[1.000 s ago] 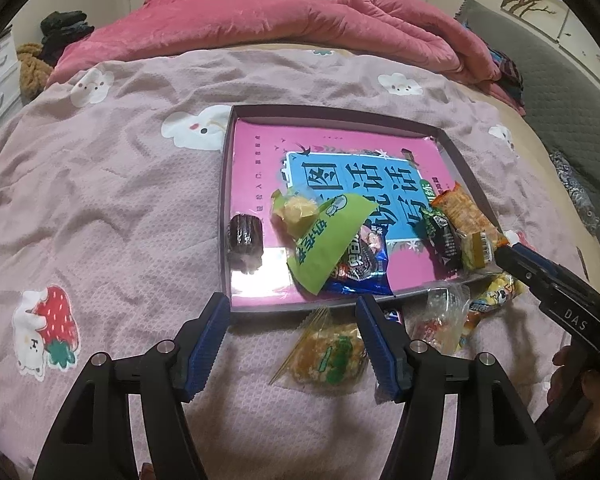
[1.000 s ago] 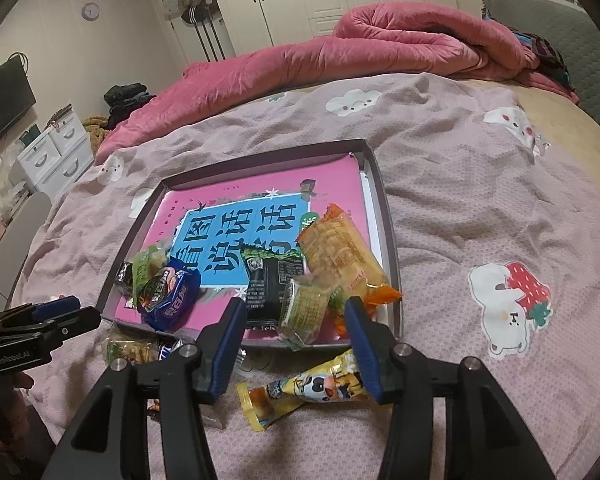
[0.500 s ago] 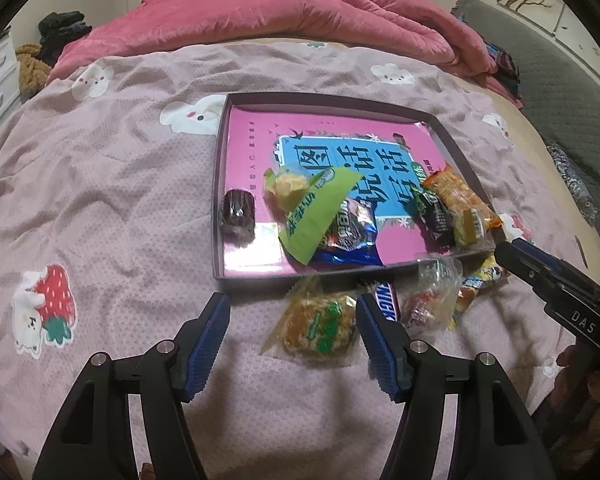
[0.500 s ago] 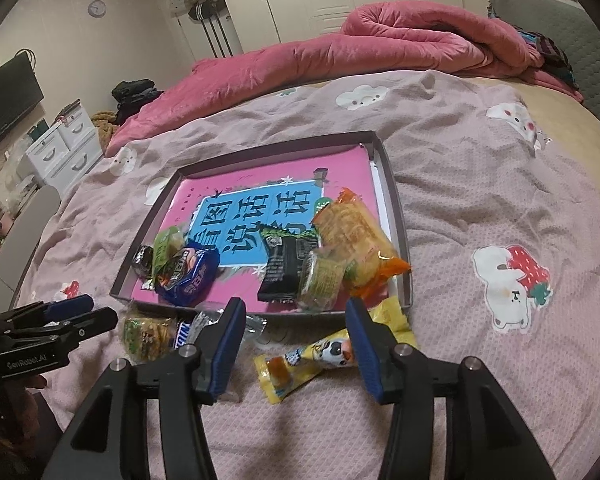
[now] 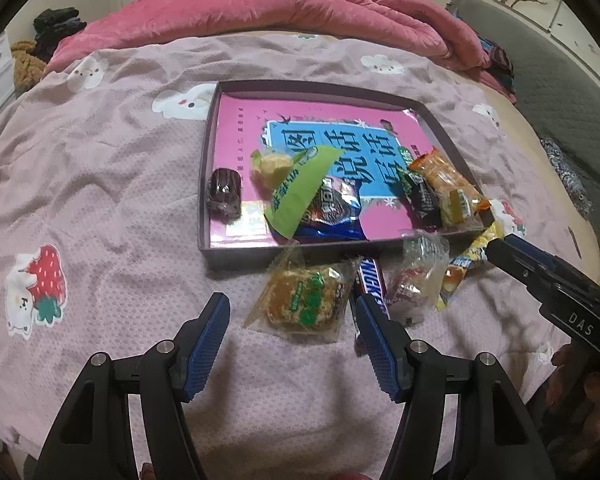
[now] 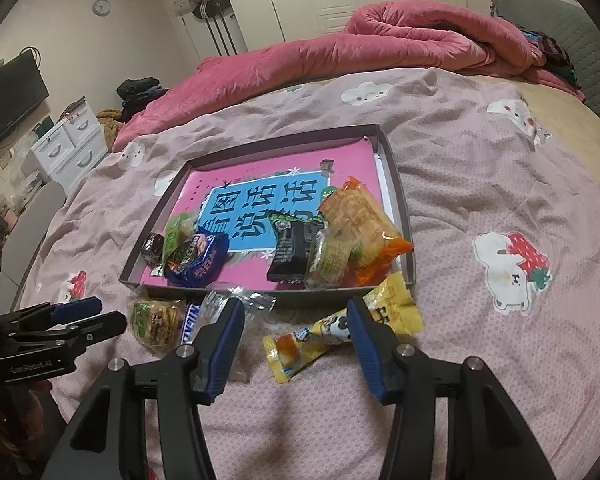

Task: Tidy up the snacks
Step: 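Withdraw both grippers from the tray toward the Snickers and bread packs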

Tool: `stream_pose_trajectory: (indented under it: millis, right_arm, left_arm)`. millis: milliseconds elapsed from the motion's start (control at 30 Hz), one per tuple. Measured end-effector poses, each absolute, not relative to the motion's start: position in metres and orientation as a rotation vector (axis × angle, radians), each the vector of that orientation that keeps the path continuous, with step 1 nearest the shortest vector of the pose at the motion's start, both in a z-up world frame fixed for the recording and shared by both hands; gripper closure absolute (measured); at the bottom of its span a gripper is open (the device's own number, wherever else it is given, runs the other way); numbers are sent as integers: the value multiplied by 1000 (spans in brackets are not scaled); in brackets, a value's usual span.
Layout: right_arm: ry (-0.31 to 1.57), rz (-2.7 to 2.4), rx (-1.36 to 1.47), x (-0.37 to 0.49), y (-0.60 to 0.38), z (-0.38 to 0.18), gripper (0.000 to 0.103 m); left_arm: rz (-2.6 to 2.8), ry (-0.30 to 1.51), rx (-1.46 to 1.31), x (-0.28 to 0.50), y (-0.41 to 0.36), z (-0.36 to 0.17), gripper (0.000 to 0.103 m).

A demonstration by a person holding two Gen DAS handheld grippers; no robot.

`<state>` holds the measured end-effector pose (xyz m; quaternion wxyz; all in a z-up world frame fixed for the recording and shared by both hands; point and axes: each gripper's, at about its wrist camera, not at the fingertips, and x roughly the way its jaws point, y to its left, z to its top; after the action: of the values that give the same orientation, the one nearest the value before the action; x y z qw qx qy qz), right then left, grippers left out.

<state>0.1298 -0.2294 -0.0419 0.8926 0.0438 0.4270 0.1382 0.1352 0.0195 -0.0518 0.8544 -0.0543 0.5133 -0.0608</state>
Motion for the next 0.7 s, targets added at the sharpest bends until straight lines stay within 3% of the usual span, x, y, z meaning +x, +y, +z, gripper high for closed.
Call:
stream_pose_trajectory:
  millis: [700]
  right_arm:
    - [941, 366, 56, 116, -201, -55, 49]
  left_arm:
    - [-136, 1125, -103, 127, 14, -68, 36]
